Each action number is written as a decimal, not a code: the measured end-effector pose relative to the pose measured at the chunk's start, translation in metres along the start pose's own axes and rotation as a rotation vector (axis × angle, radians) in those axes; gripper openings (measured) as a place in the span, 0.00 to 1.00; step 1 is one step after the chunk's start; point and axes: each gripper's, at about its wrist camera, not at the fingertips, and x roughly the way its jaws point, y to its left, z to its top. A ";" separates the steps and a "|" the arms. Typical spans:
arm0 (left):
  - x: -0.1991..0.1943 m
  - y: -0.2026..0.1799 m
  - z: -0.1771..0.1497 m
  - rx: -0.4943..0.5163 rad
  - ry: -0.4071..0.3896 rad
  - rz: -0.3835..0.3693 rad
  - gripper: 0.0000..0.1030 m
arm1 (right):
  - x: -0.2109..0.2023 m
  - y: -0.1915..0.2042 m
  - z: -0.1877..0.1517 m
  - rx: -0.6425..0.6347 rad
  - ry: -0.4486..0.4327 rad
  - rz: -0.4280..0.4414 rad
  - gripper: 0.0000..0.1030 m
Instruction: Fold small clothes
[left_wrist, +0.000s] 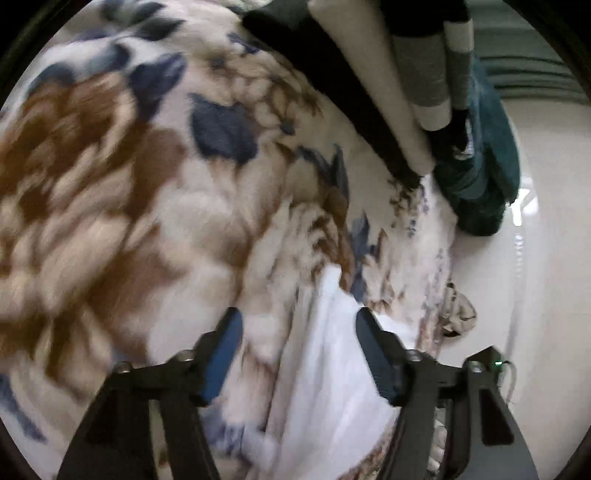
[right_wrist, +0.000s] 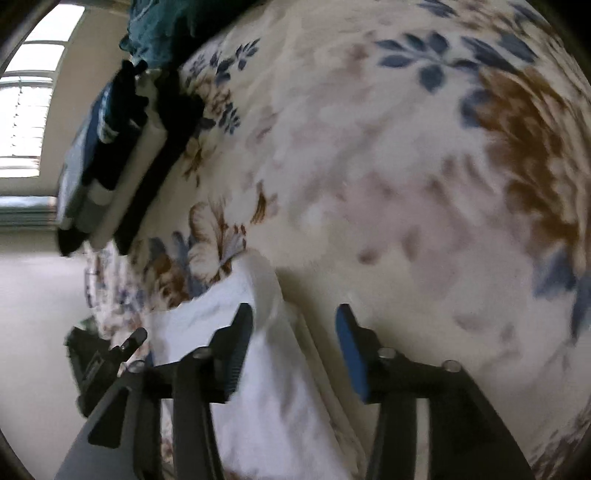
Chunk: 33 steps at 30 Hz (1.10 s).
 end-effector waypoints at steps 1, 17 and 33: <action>-0.002 0.002 -0.008 0.004 0.018 -0.024 0.61 | -0.002 -0.005 -0.005 0.003 0.015 0.031 0.55; 0.036 -0.029 -0.069 0.150 0.104 -0.060 0.22 | 0.056 -0.021 -0.057 -0.056 0.254 0.266 0.15; -0.069 -0.136 -0.003 0.247 -0.094 -0.110 0.17 | -0.051 0.115 -0.001 -0.206 0.088 0.315 0.12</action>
